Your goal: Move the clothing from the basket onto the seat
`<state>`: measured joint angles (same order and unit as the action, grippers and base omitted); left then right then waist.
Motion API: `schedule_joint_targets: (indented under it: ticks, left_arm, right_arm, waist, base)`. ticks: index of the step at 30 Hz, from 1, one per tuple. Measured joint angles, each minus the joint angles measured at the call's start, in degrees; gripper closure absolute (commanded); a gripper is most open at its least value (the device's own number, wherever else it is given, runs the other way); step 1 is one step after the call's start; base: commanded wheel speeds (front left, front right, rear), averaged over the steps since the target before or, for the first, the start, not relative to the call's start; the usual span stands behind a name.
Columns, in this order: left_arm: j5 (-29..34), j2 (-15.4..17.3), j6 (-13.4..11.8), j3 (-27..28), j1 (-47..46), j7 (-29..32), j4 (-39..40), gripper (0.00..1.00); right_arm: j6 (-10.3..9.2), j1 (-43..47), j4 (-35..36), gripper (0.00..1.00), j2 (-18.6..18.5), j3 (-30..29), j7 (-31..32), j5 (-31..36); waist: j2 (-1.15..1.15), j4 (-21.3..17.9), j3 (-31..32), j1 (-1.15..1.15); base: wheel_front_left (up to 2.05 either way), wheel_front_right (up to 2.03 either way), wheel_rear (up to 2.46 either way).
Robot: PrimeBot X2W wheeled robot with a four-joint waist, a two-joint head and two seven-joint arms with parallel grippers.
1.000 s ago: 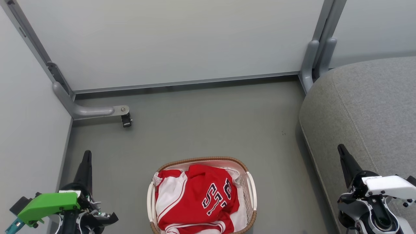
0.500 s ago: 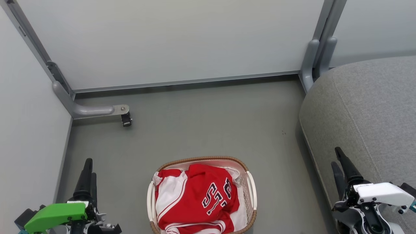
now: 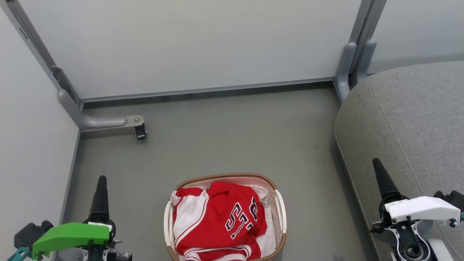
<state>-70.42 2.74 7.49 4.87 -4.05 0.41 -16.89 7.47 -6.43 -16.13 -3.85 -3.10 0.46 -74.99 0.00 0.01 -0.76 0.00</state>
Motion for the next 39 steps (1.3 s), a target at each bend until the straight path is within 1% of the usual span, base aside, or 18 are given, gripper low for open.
schedule_joint_targets:
  ticks: [10,16,20,28,39]
  left_arm:
    - [10.9,0.4,0.0,-0.9,0.0,-2.2,0.3,0.00]
    - [17.1,0.4,0.0,-0.8,0.0,-3.4,-0.1,0.00]
    - [20.3,0.3,0.0,-0.6,0.1,-4.1,-0.9,0.00]
    - [28.6,0.6,0.0,-2.0,0.4,-5.6,-0.8,0.00]
    - [36.6,1.3,-0.6,-3.4,1.6,-7.5,-0.7,0.00]
  right_arm:
    - [0.00,-0.4,-0.1,0.00,-0.7,2.2,-2.1,8.4]
    - [0.00,-0.7,-0.4,0.00,-0.7,2.5,-3.4,15.8]
    - [0.00,-0.7,-0.9,0.00,-0.6,3.7,-4.2,19.7]
    - [0.00,-0.7,-1.4,0.00,-0.8,5.1,-5.6,28.1]
    - [0.01,-0.6,-3.7,0.00,-0.8,5.9,-7.5,36.9]
  waist:
    - [0.00,0.0,-0.1,0.00]
    - [0.00,0.1,-0.1,0.00]
    - [0.00,0.2,0.0,0.00]
    - [0.00,0.4,0.1,0.00]
    - [0.00,0.5,0.6,0.00]
  base:
    - [0.00,0.00,0.00]
    - [0.00,0.00,0.00]
    - [0.00,0.00,0.00]
    - [0.00,0.00,0.00]
    - [0.00,0.00,0.00]
